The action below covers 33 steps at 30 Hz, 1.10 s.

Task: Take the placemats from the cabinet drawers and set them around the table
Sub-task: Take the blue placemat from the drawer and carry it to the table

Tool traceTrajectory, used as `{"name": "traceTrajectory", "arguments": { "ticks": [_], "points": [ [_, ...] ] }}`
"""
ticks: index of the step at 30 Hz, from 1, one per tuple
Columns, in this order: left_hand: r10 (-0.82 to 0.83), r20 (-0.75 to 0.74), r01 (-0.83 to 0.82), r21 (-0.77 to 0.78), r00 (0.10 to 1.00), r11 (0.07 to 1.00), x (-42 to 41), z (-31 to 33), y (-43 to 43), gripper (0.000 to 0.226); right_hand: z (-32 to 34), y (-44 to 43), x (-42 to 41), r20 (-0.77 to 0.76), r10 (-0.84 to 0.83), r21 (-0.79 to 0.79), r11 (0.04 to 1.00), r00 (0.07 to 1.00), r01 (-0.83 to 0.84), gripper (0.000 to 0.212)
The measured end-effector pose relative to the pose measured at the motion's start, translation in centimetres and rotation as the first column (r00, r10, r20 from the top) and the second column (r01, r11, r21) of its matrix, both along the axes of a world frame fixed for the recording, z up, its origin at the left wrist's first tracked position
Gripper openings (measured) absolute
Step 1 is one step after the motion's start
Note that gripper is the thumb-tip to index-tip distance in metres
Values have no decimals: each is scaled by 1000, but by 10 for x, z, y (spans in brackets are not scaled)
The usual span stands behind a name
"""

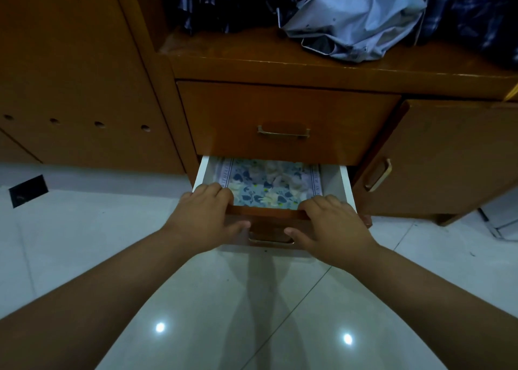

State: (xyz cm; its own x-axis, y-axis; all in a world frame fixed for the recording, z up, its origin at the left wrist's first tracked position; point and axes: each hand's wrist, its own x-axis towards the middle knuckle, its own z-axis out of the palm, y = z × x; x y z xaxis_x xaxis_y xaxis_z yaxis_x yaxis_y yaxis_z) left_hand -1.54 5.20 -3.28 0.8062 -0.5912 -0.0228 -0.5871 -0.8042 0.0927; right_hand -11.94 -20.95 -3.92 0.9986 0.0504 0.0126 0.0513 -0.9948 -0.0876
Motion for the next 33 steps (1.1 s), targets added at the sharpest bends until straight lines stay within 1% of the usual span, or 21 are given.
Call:
{"name": "traceTrajectory", "arguments": {
  "ticks": [3,6,7,9,10,11,12,13,14,16,18,20,23,25,27,29,30,33],
  "points": [
    [-23,-17,22,-47,1000,999,1,-4,6,61,0,-5,-2,2,34,48,998,999,-34,62],
    [-51,-24,49,-85,998,995,6,-4,9,54,3,-11,5,-78,58,153,987,995,-46,56],
    [-57,-33,53,-93,998,994,9,-3,8,53,4,-13,10,-119,40,187,982,992,-17,55],
    [-32,-56,27,-88,998,996,14,-2,5,49,9,-18,24,-242,-58,254,959,969,121,54],
    [7,-77,-11,-60,997,998,17,-1,2,47,10,-21,34,-328,-120,252,945,937,209,54],
    [64,-106,-66,-8,992,998,20,0,-2,47,10,-23,43,-419,-176,200,939,891,280,59],
    [121,-141,-110,85,982,990,22,3,-7,49,10,-24,52,-508,-204,116,946,837,302,66],
    [139,-161,-103,212,977,972,24,4,-11,51,9,-23,61,-592,-209,31,959,778,281,72],
    [124,-171,-65,312,977,948,25,4,-17,51,9,-19,69,-654,-201,-13,967,729,255,74],
    [87,-232,20,422,969,906,24,5,-28,54,9,-10,80,-732,-198,-21,963,652,269,76],
    [136,-295,21,476,946,879,24,6,-35,58,5,-6,85,-761,-220,-24,950,610,313,83],
    [195,-330,-2,505,924,863,27,4,-37,59,0,-7,86,-767,-236,-20,938,597,345,89],
    [218,-380,11,516,899,857,31,-2,-40,58,-9,-12,86,-766,-162,69,941,622,330,96],
    [283,-428,-40,495,858,868,35,-7,-45,61,-10,-17,85,-767,-122,147,922,630,357,99],
    [353,-453,-113,475,819,873,36,-10,-50,63,-8,-22,85,-783,-99,192,900,613,391,99],
    [373,-441,-151,461,816,874,37,-9,-50,66,-7,-25,84,-781,-81,158,934,619,322,96],
    [360,-432,-139,464,827,875,37,-7,-48,66,-7,-25,83,-774,-70,150,946,630,288,94],
    [295,-421,-30,532,858,846,39,-5,-45,56,-11,-22,75,-742,-33,205,940,669,274,90]
  ]
}}
